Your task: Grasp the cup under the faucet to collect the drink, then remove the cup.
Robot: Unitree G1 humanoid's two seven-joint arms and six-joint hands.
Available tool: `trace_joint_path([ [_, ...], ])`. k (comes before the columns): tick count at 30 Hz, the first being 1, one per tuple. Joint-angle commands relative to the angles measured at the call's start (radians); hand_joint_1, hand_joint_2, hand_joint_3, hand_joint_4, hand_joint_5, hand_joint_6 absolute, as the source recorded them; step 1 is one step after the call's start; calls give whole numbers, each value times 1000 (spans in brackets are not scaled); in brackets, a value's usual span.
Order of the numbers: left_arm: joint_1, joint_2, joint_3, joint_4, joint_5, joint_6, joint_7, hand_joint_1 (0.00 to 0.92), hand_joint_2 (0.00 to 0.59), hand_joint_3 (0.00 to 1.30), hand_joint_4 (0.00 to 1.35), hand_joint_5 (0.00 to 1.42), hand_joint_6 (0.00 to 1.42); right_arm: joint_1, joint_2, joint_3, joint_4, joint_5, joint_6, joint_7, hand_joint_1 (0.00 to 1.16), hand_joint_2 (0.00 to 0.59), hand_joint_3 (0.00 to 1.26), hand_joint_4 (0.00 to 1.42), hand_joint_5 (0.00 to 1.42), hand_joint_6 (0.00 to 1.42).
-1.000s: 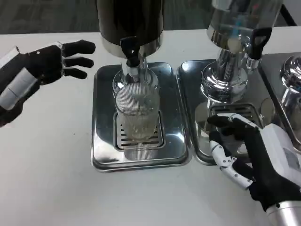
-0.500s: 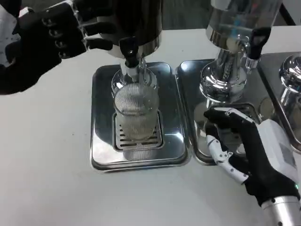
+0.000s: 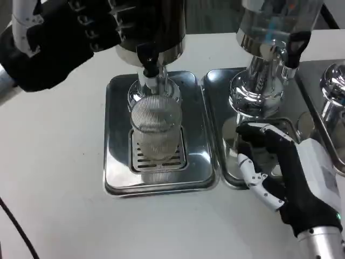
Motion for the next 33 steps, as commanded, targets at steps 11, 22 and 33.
trace_joint_path([
  [11,-44,-72,-18,83,121,-118,11,0,51,191,84,167,187,29,15,6,-8,2,-4,-31,456,442,411,412,382,359],
  [22,-5,-95,-38,65,171,-167,-3,0,51,210,94,156,155,40,18,2,-16,15,4,-15,462,442,416,417,382,359],
  [33,41,-84,-78,48,224,-264,31,0,77,241,132,177,150,39,2,-1,-33,15,13,13,466,442,438,429,396,345],
])
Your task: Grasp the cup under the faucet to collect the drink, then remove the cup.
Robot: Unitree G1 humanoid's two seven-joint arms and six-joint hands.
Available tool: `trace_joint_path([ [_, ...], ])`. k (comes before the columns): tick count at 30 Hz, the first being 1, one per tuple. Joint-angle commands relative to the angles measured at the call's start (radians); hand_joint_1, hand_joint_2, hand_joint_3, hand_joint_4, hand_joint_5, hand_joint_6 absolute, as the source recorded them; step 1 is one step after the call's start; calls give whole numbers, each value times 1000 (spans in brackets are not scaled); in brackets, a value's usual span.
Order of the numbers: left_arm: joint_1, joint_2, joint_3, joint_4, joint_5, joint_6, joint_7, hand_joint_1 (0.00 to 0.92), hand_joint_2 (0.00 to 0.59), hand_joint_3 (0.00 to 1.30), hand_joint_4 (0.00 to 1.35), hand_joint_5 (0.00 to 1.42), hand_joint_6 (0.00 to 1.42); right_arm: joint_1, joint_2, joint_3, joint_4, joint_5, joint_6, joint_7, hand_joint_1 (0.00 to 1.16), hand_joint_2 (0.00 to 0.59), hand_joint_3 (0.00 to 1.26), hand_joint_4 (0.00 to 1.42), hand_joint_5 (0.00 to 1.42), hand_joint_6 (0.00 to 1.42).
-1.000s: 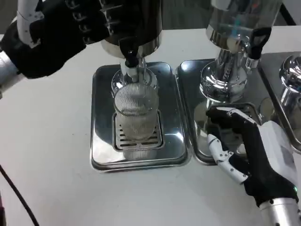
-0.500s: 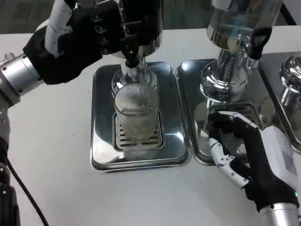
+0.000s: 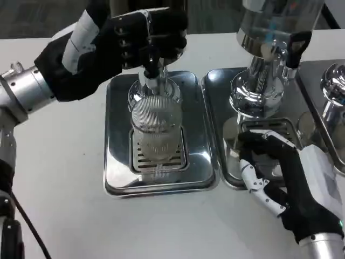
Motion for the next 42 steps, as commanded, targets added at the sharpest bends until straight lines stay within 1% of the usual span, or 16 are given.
trace_joint_path([
  [1,49,10,-31,-9,54,-51,6,0,78,241,134,178,150,4,-5,-5,-15,15,10,21,466,442,439,430,396,345],
  [8,64,20,-55,-18,96,-155,37,0,76,242,137,178,150,0,-13,-16,-14,32,7,40,467,442,450,434,398,344],
  [10,66,28,-68,-16,125,-202,53,0,76,244,137,179,150,-5,-14,-10,-11,17,5,36,467,442,452,435,398,344],
  [12,66,31,-78,-11,142,-232,63,0,83,249,137,184,150,-8,-15,-5,-8,10,4,36,467,442,453,435,398,344],
  [28,101,32,-150,23,195,-413,100,0,81,251,148,193,178,-7,-28,-13,-11,14,12,50,468,442,453,417,398,329],
  [31,115,35,-159,11,201,-463,118,0,79,249,144,192,180,-12,-31,-16,-11,19,13,53,468,442,448,416,398,326],
  [37,130,43,-177,-5,206,-520,144,0,78,239,126,181,183,-23,-31,-13,-6,21,14,61,468,442,434,409,385,323],
  [42,135,49,-195,-17,203,-540,157,0,77,234,125,179,184,-27,-27,-14,-6,26,15,62,468,442,434,406,383,323],
])
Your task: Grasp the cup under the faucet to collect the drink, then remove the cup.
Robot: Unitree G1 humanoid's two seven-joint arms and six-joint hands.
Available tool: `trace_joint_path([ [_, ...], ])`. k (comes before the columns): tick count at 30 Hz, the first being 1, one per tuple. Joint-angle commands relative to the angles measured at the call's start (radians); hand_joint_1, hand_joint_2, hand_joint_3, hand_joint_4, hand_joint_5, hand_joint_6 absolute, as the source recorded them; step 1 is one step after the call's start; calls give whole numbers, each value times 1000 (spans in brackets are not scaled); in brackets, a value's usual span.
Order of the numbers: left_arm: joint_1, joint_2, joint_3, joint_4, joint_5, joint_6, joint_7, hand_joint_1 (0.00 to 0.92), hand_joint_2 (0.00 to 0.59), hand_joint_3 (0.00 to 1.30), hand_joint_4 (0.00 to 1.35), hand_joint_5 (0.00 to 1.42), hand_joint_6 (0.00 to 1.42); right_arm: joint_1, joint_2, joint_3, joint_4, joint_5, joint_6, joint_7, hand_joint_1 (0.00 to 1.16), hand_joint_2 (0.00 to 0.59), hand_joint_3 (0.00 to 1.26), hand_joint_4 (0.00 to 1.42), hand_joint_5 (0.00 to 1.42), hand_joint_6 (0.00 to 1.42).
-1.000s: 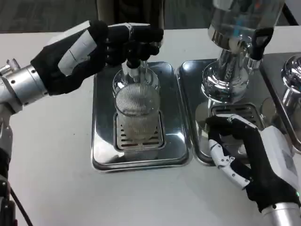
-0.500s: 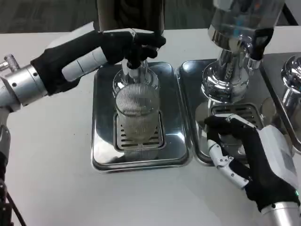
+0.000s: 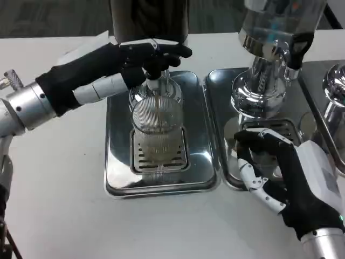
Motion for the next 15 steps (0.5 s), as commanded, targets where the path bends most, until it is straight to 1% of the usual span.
trace_joint_path([
  [1,37,3,-45,-12,47,-24,-31,0,76,233,125,179,184,-6,6,-4,0,13,13,7,468,442,431,406,383,323],
  [5,38,9,-53,-13,55,-41,-17,0,75,231,125,179,184,-9,15,-6,0,43,20,23,460,429,391,367,361,305],
  [6,38,11,-56,-13,56,-44,-14,0,74,230,125,179,184,-10,16,-6,-1,50,22,28,460,418,380,362,357,303],
  [8,40,13,-61,-11,56,-47,-10,0,74,230,125,179,184,-15,18,-11,6,74,26,41,440,375,345,327,342,274],
  [9,40,14,-64,-9,56,-48,-8,0,74,230,125,179,184,-18,18,-14,11,84,27,46,435,371,342,324,341,271],
  [11,41,16,-69,-4,57,-51,-2,0,74,229,118,172,184,-23,17,-18,19,100,30,55,421,335,297,290,320,258],
  [15,46,23,-78,-4,64,-70,15,0,74,229,115,169,184,-30,11,-20,23,119,30,69,405,309,209,232,289,232],
])
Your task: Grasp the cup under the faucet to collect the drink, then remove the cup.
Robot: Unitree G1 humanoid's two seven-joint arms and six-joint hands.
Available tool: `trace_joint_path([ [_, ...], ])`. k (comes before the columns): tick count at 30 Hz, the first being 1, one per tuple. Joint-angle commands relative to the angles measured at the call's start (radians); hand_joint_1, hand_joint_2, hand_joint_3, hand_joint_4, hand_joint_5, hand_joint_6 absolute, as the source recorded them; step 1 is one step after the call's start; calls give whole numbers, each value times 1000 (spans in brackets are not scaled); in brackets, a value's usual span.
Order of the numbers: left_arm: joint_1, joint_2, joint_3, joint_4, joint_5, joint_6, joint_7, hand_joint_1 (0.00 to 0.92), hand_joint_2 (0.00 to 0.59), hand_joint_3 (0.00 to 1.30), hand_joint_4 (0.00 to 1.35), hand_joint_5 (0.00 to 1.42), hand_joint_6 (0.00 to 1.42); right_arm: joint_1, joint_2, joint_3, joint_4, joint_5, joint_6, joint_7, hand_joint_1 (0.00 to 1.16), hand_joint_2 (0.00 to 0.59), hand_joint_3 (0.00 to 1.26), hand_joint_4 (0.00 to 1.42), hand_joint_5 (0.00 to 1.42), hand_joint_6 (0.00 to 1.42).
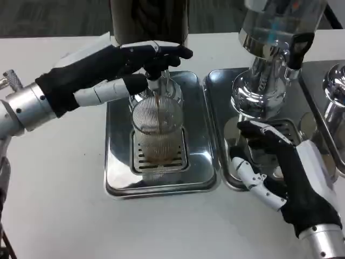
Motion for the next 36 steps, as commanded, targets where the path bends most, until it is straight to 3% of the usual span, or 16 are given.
trace_joint_path([
  [1,39,2,-38,3,59,-25,-22,0,74,229,115,169,184,-10,-7,-6,12,20,10,24,407,306,182,216,288,221],
  [3,43,5,-37,4,63,-34,-13,0,74,229,115,169,184,-13,-7,-8,13,29,11,33,419,297,81,140,243,200],
  [8,50,11,-42,4,76,-53,5,0,74,229,116,169,184,-31,-6,-13,17,67,20,68,444,266,4,83,169,154],
  [24,68,28,-68,-17,83,-82,40,0,73,229,123,168,185,-95,-18,6,23,108,45,161,487,248,0,0,31,54],
  [36,76,36,-75,-33,83,-83,50,0,73,229,123,168,185,-134,-15,26,39,117,59,182,502,241,0,0,0,48],
])
